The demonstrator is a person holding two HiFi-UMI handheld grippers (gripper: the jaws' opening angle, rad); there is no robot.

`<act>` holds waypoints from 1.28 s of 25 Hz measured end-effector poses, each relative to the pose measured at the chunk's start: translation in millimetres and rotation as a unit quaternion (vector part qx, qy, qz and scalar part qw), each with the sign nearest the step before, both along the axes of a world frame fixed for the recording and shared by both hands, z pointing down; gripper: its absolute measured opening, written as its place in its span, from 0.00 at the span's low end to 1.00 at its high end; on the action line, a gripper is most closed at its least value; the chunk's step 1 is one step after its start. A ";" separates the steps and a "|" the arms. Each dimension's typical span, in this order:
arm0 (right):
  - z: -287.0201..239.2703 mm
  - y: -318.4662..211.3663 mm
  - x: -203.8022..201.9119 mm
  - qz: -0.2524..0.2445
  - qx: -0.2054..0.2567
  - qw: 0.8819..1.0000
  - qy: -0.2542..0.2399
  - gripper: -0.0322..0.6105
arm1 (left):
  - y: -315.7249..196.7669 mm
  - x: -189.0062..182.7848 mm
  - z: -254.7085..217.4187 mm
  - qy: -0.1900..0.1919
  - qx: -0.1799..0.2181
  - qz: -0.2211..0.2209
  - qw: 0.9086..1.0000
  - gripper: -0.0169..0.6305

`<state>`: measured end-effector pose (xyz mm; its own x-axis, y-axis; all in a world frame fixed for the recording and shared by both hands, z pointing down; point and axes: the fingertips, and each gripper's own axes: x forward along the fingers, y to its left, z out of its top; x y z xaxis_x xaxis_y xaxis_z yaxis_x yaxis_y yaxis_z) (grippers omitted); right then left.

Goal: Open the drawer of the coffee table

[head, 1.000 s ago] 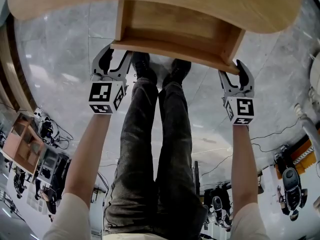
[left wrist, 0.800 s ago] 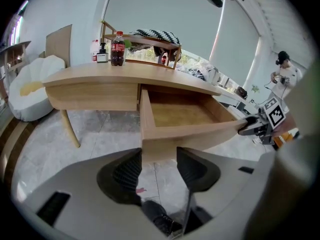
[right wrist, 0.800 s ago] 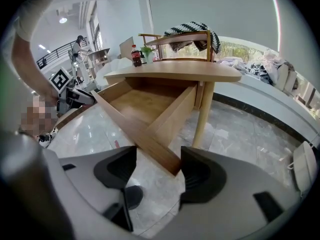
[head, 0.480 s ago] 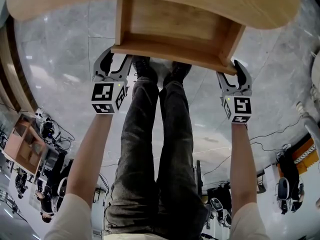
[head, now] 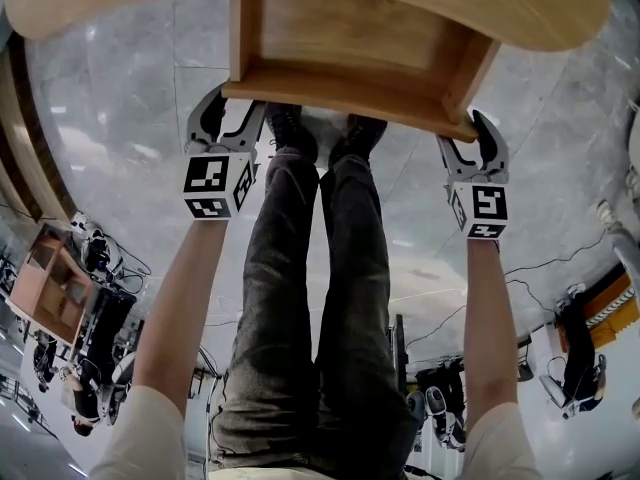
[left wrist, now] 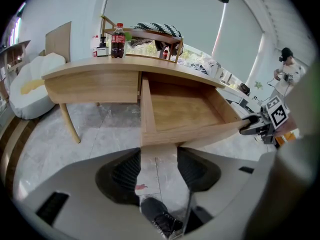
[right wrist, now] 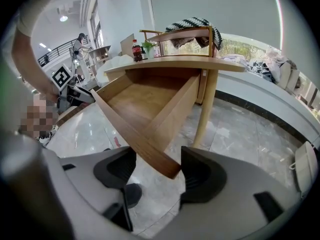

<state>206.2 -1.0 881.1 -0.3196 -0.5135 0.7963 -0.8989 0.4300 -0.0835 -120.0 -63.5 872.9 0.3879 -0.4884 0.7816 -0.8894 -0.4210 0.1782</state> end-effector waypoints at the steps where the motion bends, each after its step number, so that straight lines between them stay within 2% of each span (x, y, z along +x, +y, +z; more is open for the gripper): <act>1: 0.0 -0.2 0.4 0.000 0.001 1.000 0.000 0.50 | -0.3 0.3 0.0 0.001 0.002 0.000 1.000 0.40; 9: 2.9 -0.2 -2.2 0.005 -0.003 1.000 0.007 0.51 | -1.5 -1.8 1.9 -0.002 0.005 0.014 1.000 0.40; 14: 3.4 6.9 5.7 0.043 -0.035 0.998 0.003 0.51 | 0.6 -3.2 -2.0 -0.015 -0.010 0.031 0.999 0.41; 17: -6.6 11.7 10.9 0.050 -0.046 0.998 0.004 0.51 | 2.0 -6.0 -11.4 -0.030 -0.014 0.046 0.998 0.41; 20: -24.8 12.2 17.4 0.042 -0.046 0.998 0.009 0.51 | 0.9 -7.6 -26.0 -0.036 -0.014 0.042 0.998 0.41; 23: -52.3 9.3 23.6 0.051 -0.041 0.998 0.006 0.48 | -0.8 -7.6 -50.5 -0.040 -0.010 0.031 0.999 0.41; 27: -112.2 17.1 15.3 0.048 -0.041 0.998 -0.001 0.43 | 12.2 6.4 -112.9 -0.023 -0.009 0.038 0.999 0.37; 32: -187.6 -25.4 15.0 0.054 0.022 0.998 -0.009 0.35 | -22.4 31.4 -190.5 0.003 0.045 0.036 0.998 0.29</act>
<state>221.2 -26.4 693.6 -0.2747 -0.5807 0.7664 -0.9390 0.3335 -0.0838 -88.6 -85.9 682.3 0.4289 -0.5282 0.7329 -0.8556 -0.4978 0.1419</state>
